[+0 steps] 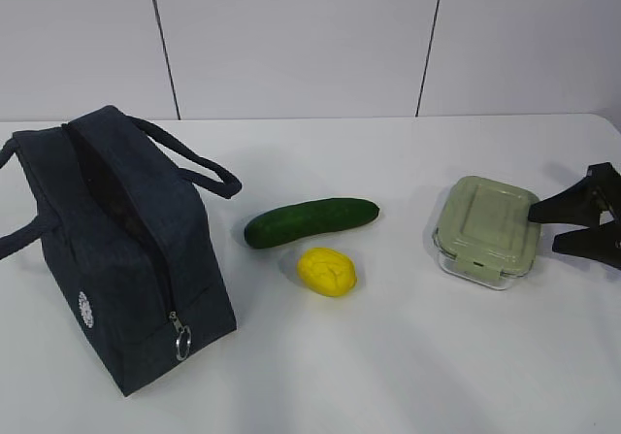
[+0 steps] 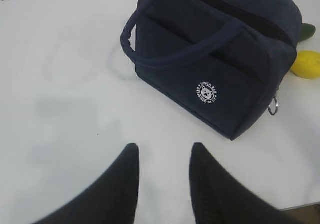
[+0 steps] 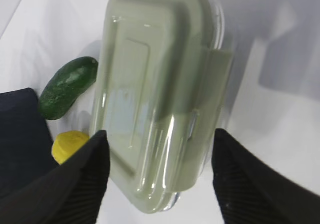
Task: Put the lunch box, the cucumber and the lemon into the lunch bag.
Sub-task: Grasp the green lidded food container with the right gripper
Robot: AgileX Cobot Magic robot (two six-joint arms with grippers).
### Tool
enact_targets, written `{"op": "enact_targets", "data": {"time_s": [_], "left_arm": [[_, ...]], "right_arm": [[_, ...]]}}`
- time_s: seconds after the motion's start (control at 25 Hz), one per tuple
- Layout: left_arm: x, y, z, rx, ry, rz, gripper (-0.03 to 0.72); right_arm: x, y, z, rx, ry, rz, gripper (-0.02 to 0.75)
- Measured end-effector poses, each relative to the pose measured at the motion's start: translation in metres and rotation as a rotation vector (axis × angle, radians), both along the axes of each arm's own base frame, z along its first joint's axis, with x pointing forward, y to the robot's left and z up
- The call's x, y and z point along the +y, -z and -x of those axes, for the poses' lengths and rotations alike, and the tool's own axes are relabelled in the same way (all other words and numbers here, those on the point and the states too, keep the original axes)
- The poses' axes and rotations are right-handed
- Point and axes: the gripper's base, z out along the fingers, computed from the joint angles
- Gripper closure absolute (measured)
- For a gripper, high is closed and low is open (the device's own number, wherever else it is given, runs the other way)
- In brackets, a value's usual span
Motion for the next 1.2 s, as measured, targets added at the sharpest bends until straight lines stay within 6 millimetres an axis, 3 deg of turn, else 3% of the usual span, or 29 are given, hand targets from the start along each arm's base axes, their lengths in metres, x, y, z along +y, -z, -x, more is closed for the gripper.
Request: {"op": "enact_targets", "data": {"time_s": [0.24,0.4,0.68,1.2], "left_arm": [[0.000,0.000,0.000,0.000,-0.001,0.001,0.445],[0.000,0.000,0.000,0.000,-0.001,0.002,0.445],[0.000,0.000,0.000,0.000,-0.001,0.002,0.445],[0.000,0.000,0.000,0.001,-0.002,0.004,0.445]], "right_arm": [[-0.001,0.000,-0.001,-0.003,0.010,0.002,0.147],[-0.001,0.001,-0.003,-0.004,0.038,-0.018,0.141],[-0.002,0.024,-0.007,0.049,0.058,-0.068,0.150],[0.001,0.045,-0.014,0.011,0.049,-0.168,0.150]]}}
